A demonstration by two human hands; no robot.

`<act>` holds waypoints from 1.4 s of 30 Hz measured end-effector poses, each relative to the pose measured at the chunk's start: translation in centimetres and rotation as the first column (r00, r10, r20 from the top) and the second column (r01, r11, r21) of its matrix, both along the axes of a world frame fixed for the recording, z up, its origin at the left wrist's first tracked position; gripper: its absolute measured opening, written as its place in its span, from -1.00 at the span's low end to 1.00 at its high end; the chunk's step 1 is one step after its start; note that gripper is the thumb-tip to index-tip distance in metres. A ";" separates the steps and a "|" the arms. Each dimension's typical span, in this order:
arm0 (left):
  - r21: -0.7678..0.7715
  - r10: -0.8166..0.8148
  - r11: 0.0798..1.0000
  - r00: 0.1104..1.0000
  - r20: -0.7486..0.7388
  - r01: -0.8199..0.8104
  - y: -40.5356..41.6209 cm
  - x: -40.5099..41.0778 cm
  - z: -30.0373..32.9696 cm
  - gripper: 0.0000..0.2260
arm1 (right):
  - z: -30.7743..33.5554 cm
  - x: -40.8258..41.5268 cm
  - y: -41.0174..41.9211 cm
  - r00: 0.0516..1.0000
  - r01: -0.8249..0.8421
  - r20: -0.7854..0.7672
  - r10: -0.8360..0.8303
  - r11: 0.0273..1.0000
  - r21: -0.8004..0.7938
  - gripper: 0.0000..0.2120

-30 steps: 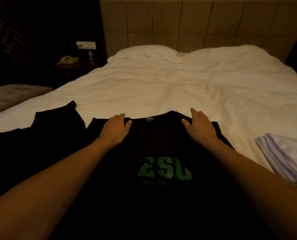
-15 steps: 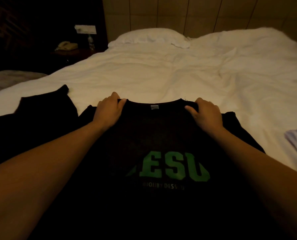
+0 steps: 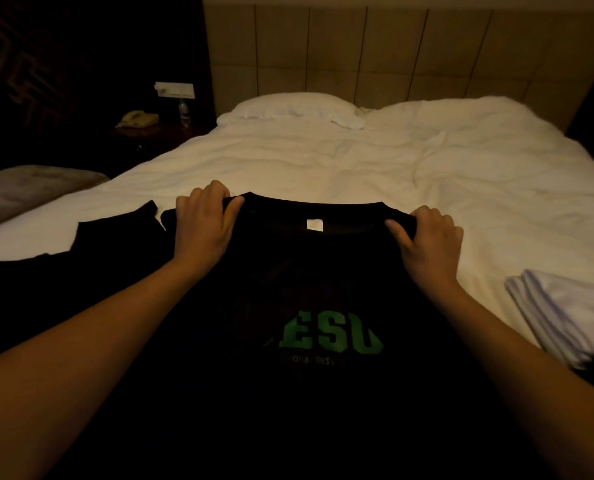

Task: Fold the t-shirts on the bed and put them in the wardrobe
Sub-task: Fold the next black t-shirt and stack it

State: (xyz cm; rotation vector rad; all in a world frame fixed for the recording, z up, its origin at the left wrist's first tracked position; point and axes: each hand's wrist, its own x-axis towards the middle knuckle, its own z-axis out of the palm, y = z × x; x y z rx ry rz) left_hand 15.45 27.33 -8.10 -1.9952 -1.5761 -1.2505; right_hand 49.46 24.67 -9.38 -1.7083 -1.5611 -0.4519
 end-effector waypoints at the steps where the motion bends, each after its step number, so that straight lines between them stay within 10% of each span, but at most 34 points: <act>1: 0.006 -0.008 1.000 1.000 -0.001 0.008 -0.9 -0.1 0.3 -0.72 | 0.3 0.0 -0.8 1.000 -0.011 0.003 0.011 1.000 0.008 -0.49; 16: -0.048 -0.139 0.989 0.989 -0.049 0.137 -17.7 -1.9 -3.2 -0.60 | -2.4 0.2 -16.0 0.969 -0.245 0.029 0.247 0.968 -0.057 -0.36; 26: -0.528 -0.307 0.840 0.913 -0.270 0.126 -25.7 -3.3 -6.4 -0.19 | -4.2 -0.2 -23.8 0.904 -0.317 0.059 0.424 0.757 -0.572 0.03; 35: -0.595 -0.295 0.801 0.911 -0.287 0.072 -27.1 -1.8 -6.2 0.01 | -3.8 -2.1 -25.7 0.908 -0.255 0.109 0.405 0.739 -0.623 -0.59; 42: -0.445 -0.141 0.894 0.977 -0.161 0.056 -22.7 -1.3 -4.7 -0.50 | -2.1 -2.3 -21.3 0.917 -0.390 -0.097 0.387 0.814 -0.430 -0.73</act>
